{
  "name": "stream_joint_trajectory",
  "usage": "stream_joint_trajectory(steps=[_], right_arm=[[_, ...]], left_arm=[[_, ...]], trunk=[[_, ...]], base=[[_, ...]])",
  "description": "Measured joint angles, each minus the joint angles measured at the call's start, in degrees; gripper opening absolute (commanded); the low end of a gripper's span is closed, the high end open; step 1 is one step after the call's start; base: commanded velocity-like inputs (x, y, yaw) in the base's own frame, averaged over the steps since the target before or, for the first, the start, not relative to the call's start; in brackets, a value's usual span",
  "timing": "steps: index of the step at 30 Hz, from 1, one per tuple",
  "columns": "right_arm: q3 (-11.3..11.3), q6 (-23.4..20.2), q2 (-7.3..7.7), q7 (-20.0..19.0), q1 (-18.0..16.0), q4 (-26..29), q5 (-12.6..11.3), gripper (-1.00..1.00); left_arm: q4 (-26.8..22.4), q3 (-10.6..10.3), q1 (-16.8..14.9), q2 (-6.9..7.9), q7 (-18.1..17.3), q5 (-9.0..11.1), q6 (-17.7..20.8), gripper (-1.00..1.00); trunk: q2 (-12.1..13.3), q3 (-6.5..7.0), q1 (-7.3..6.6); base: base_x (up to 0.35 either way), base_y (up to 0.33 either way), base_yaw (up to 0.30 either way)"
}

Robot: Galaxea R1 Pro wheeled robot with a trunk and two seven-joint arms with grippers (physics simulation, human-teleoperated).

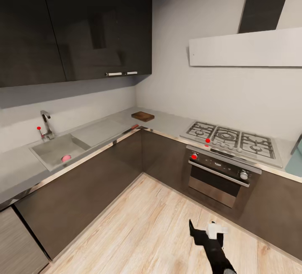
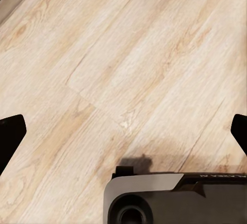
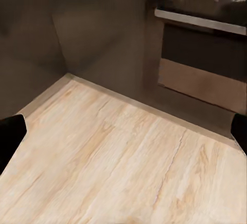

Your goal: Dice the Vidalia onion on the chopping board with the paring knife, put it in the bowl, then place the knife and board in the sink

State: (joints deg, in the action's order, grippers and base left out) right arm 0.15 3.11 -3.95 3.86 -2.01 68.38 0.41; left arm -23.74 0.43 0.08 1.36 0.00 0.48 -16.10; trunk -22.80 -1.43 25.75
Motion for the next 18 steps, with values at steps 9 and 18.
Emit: stream_joint_trajectory(steps=[9,18], right_arm=[[0.04,-16.62,-2.22,2.58,-16.9,3.93,3.28,1.0],[0.59,-30.19,-6.04,8.03,-42.25,-4.76,7.37,1.0]], left_arm=[[0.02,-0.04,-0.01,-0.04,0.0,0.0,0.0,1.0],[-0.03,-0.03,0.02,-0.04,0.0,0.0,-0.02,1.0]], trunk=[[0.01,0.02,0.0],[0.02,0.02,0.0]], base=[[0.0,0.0,0.0],[0.0,0.0,0.0]])
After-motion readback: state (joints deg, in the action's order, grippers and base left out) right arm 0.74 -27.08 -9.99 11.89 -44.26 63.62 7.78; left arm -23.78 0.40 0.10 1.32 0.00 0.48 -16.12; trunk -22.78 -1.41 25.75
